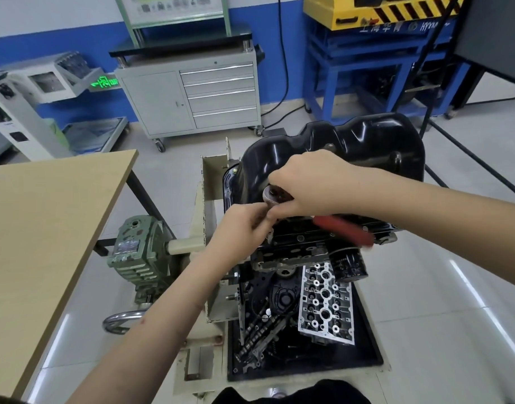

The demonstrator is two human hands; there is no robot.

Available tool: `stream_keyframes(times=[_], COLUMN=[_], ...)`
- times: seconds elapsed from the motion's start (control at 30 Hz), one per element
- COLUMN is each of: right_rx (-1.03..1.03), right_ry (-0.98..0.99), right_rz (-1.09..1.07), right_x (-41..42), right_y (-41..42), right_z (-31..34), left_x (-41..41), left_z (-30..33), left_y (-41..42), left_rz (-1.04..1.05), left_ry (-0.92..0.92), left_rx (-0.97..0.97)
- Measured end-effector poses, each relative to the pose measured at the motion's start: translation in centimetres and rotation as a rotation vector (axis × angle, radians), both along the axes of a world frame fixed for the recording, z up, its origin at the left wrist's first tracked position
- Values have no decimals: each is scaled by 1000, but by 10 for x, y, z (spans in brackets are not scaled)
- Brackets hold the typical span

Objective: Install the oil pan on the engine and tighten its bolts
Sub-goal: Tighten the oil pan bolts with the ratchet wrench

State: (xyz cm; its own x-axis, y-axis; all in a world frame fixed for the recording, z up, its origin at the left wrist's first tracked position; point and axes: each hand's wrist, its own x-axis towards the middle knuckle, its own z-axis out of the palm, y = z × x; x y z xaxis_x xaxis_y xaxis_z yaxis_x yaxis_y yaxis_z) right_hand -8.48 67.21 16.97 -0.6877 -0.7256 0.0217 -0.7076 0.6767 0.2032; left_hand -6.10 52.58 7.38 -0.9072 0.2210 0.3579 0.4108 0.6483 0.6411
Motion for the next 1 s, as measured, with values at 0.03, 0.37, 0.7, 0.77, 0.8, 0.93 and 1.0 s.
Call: stream_keyframes(times=[0.03, 0.37, 0.7, 0.77, 0.8, 0.93, 1.0], right_rx=[17, -37, 61, 22, -5, 27, 78], right_ry=[-18, -18, 78, 46, 40, 22, 51], right_rz=[40, -74, -35, -146, -154, -45, 30], right_x=[-1, 10, 22, 23, 22, 12, 11], right_y=[0, -6, -2, -5, -5, -2, -1], right_z=[2, -1, -1, -1, -3, -4, -1], left_x=[0, -3, -1, -1, -2, -8, -8], left_z=[0, 7, 15, 12, 10, 11, 13], left_y=[-2, -5, -7, -6, -5, -4, -3], left_rz=[-28, -20, -160, -82, -53, -102, -154], left_ry=[-25, -34, -190, -117, -108, -173, -224], left_rx=[-8, -36, -23, -3, -6, 9, -7])
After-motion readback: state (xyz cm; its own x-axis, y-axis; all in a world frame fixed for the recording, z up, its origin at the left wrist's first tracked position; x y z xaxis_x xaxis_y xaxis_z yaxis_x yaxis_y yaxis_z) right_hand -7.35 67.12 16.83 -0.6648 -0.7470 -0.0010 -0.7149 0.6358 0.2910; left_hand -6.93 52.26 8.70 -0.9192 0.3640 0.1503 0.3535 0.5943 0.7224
